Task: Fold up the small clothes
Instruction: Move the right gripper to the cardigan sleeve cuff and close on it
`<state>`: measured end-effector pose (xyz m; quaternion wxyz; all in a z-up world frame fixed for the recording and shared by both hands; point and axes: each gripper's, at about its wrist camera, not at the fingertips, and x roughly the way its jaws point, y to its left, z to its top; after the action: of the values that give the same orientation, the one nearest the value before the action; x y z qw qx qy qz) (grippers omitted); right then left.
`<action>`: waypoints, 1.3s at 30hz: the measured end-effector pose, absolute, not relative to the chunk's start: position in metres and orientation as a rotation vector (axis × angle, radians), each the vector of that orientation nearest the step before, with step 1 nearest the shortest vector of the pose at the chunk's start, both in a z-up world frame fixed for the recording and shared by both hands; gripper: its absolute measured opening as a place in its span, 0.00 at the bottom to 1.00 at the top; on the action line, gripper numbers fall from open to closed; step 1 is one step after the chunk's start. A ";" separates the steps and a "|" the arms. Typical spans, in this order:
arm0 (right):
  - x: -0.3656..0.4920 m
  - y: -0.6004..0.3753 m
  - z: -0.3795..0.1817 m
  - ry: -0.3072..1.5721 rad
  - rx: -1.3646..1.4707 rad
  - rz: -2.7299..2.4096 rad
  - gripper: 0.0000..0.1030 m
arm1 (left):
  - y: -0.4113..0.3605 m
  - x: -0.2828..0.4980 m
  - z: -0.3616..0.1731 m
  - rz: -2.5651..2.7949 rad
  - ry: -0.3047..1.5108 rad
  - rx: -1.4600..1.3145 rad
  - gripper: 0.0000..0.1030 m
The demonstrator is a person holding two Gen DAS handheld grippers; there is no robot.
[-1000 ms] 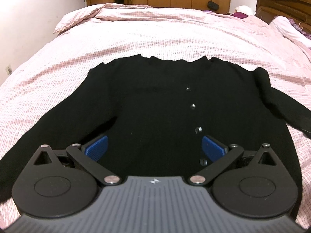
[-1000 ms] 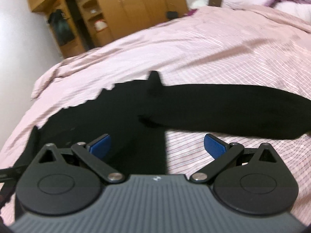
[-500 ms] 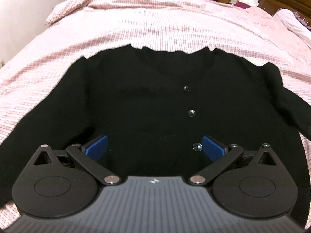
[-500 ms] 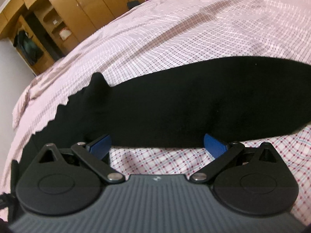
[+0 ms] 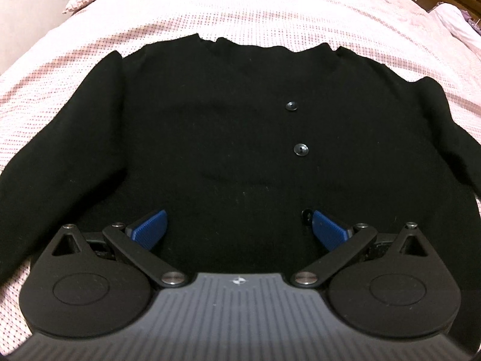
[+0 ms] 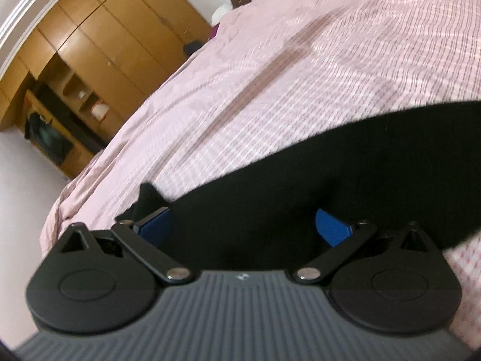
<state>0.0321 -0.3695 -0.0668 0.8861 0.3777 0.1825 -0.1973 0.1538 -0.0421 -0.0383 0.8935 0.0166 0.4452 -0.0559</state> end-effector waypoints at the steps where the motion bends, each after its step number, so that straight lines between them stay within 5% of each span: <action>1: 0.034 -0.372 -0.068 0.371 0.788 -0.412 1.00 | -0.043 0.153 -0.039 -0.116 0.923 0.039 1.00; 6: 0.031 -0.384 -0.073 0.339 0.843 -0.373 0.91 | -0.046 0.152 -0.041 -0.125 0.919 0.068 1.00; 13: 0.027 -0.402 -0.078 0.356 0.902 -0.353 0.49 | -0.048 0.151 -0.045 -0.142 0.909 0.082 1.00; 19: -0.002 -0.394 -0.064 0.388 0.995 -0.307 0.54 | -0.049 0.152 -0.044 -0.144 0.912 0.085 1.00; 22: -0.017 -0.383 -0.058 0.370 0.999 -0.326 0.83 | -0.050 0.151 -0.043 -0.137 0.910 0.084 1.00; 31: -0.004 -0.363 -0.076 0.443 0.981 -0.387 0.80 | -0.050 0.149 -0.043 -0.136 0.907 0.084 1.00; 36: 0.003 -0.388 -0.090 0.188 1.084 -0.548 0.80 | -0.045 0.147 -0.039 -0.136 0.909 0.052 1.00; 37: 0.002 -0.395 -0.090 0.154 1.107 -0.579 0.73 | -0.043 0.147 -0.038 -0.137 0.910 0.044 1.00; 39: 0.005 -0.410 -0.088 0.161 1.095 -0.613 0.40 | -0.039 0.145 -0.035 -0.136 0.907 0.037 1.00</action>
<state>0.0051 -0.4097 -0.0879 0.8065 0.5118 0.0751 -0.2863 0.1449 -0.0393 -0.0352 0.8965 0.0179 0.4378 -0.0655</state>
